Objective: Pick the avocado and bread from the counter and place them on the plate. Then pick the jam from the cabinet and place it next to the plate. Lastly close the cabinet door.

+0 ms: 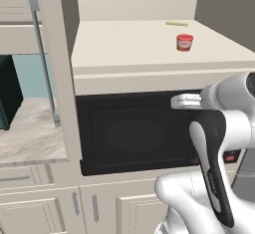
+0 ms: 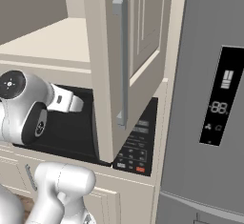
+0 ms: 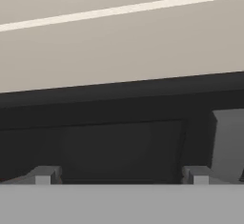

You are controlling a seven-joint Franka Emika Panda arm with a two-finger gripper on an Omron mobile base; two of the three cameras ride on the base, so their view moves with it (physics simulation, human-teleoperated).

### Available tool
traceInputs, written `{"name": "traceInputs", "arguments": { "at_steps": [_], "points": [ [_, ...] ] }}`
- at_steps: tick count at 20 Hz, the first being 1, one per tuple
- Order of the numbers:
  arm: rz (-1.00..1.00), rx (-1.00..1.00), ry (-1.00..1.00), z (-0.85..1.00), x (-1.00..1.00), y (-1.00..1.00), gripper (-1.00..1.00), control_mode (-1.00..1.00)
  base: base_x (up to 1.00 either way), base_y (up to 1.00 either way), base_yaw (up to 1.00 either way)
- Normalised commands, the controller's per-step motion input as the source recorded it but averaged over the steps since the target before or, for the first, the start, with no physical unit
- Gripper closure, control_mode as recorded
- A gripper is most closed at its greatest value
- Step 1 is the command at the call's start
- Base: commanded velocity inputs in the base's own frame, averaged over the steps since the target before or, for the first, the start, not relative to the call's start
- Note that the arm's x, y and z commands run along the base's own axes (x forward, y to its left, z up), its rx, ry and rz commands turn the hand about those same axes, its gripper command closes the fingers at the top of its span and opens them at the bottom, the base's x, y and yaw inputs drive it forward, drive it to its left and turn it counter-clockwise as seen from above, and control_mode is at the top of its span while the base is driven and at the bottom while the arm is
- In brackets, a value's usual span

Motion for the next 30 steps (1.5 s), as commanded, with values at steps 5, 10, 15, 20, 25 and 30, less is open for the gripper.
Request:
{"name": "traceInputs", "arguments": {
  "at_steps": [5,10,15,20,25,30],
  "points": [
    [0.00,0.00,0.00,0.57,0.00,-0.14,-1.00,-1.00,0.00,0.00,0.00],
    [0.00,-0.11,0.00,0.37,0.00,-0.27,-1.00,-1.00,0.00,0.00,0.00],
    [-0.04,-0.21,0.05,0.13,0.00,-0.22,-1.00,-1.00,0.00,0.00,0.00],
    [0.00,-0.13,0.02,0.01,0.00,-0.08,-1.00,-1.00,0.00,0.00,0.00],
    [0.00,0.00,0.00,0.05,0.01,0.00,-1.00,-1.00,0.00,0.00,0.00],
    [0.00,0.02,-0.09,0.07,0.12,0.00,-1.00,-1.00,0.00,0.00,0.00]
  ]
}}
